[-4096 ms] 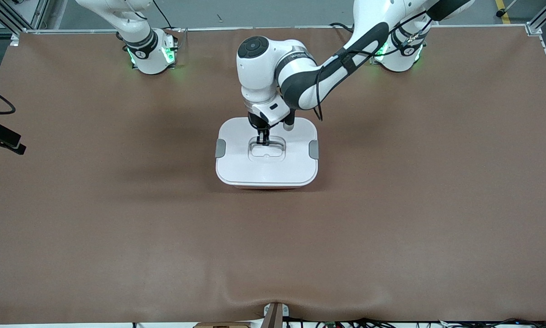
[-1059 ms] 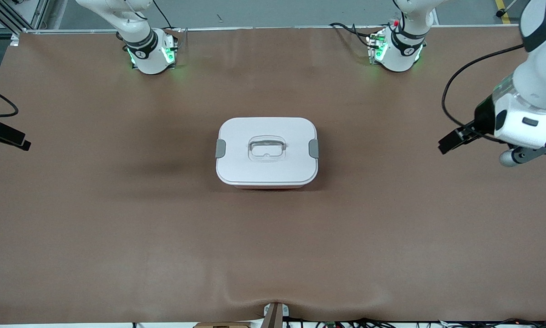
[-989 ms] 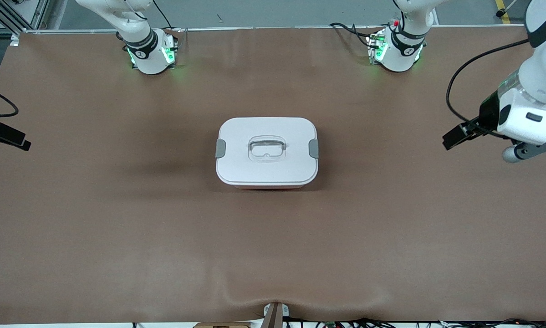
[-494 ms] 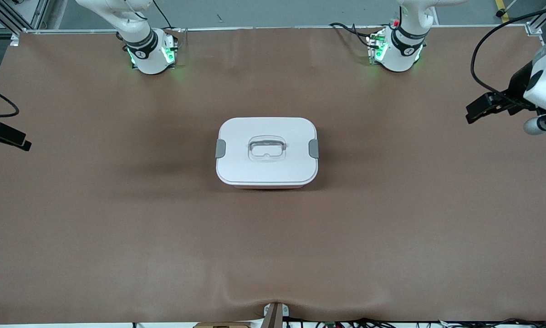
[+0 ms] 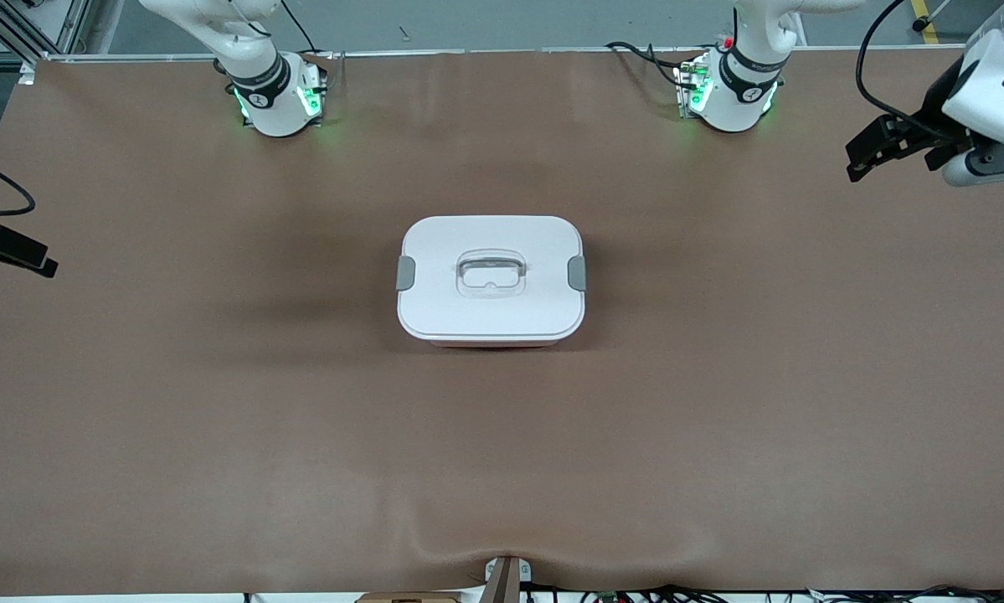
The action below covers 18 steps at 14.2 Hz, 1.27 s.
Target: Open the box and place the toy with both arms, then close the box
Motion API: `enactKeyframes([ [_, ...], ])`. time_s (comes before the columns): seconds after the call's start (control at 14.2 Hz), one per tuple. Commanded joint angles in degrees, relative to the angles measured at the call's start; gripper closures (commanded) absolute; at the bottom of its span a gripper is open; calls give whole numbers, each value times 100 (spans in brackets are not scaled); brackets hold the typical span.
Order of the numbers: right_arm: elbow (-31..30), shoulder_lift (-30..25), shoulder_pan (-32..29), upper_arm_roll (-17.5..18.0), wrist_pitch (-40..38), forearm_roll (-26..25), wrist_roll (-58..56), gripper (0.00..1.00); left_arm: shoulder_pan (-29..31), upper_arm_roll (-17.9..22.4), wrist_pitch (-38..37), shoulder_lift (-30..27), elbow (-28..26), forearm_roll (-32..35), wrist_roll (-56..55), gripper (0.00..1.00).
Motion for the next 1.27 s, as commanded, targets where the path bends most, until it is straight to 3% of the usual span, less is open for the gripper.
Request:
enactKeyframes([
  [0.0,16,-14,-61,37,-26,28,13,0,44,79,-157,-115,-66,-154,280,0],
  [1.2,-10,3,-61,28,-148,37,4,0,308,79,-246,140,259,-145,720,0],
])
